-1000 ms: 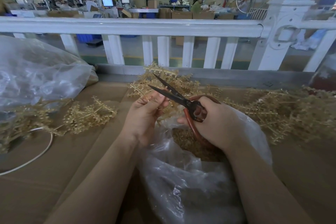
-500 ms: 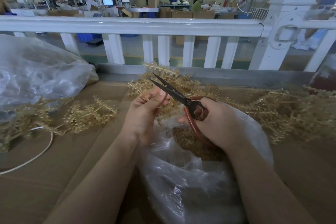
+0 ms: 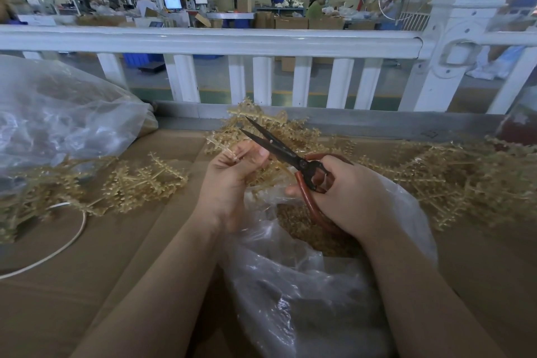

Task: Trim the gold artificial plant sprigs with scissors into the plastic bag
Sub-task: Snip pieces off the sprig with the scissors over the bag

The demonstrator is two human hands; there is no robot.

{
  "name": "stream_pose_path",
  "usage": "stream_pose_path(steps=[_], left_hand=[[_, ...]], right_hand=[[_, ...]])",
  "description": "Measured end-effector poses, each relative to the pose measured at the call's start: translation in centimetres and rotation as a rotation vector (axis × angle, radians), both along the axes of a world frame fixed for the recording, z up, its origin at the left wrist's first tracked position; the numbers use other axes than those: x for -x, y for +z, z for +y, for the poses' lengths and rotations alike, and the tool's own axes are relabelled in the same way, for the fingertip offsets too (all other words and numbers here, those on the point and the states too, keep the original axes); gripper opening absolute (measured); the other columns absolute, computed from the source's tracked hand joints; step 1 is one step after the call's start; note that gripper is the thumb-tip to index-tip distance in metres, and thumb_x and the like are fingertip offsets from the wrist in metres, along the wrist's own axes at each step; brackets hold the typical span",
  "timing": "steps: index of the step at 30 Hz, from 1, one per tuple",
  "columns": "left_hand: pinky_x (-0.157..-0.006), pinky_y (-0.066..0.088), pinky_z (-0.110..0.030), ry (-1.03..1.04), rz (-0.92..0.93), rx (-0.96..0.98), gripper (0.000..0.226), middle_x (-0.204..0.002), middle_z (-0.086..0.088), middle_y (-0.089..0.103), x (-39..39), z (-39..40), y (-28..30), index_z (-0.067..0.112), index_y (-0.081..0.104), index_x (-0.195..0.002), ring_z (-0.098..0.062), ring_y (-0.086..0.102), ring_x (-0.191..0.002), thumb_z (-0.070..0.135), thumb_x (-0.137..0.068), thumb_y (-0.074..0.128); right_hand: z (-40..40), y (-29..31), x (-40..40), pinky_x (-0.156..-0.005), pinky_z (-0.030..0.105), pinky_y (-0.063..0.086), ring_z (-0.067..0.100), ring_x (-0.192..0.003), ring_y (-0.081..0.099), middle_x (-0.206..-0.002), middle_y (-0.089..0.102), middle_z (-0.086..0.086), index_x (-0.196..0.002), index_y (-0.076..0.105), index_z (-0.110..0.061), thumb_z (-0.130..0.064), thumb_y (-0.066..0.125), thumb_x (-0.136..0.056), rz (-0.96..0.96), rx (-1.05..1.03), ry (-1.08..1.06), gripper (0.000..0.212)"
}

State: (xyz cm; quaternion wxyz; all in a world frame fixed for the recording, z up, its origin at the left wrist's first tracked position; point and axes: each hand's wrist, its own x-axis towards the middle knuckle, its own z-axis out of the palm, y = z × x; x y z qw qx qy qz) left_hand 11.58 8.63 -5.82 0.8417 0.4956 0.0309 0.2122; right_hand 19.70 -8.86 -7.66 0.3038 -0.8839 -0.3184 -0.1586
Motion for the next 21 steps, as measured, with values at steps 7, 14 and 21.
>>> stream_pose_path(steps=[7, 14, 21], left_hand=[[-0.066, 0.050, -0.016, 0.059, -0.016, -0.062, 0.002, -0.078, 0.000, 0.069, -0.03, 0.06, -0.03, 0.020, 0.070, -0.076, -0.008, 0.064, -0.070, 0.020, -0.078, 0.069], [-0.070, 0.051, -0.016, 0.112, -0.040, -0.155, 0.006, -0.079, 0.006, 0.074, -0.13, 0.50, -0.28, 0.018, 0.074, -0.079, -0.004, 0.066, -0.072, 0.017, -0.074, 0.071], [-0.070, 0.047, -0.013, 0.145, -0.018, -0.305, 0.014, -0.065, 0.011, 0.063, -0.18, 0.45, -0.40, 0.010, 0.065, -0.078, -0.002, 0.056, -0.065, -0.001, -0.087, 0.064]], right_hand=[[0.09, -0.28, -0.32, -0.058, 0.017, 0.045, -0.005, -0.067, 0.055, -0.072, 0.062, -0.022, -0.091, 0.062, -0.040, -0.102, 0.040, -0.064, 0.003, 0.001, -0.027, 0.071], [-0.01, 0.20, 0.25, -0.052, 0.007, 0.029, -0.007, -0.058, 0.046, -0.071, 0.052, -0.028, -0.097, 0.059, -0.038, -0.092, 0.044, -0.075, -0.145, 0.016, -0.058, 0.061], [-0.04, 0.08, -0.06, -0.056, 0.009, 0.033, -0.002, -0.065, 0.050, -0.073, 0.055, -0.022, -0.096, 0.055, -0.036, -0.097, 0.036, -0.069, -0.105, 0.031, -0.030, 0.070]])
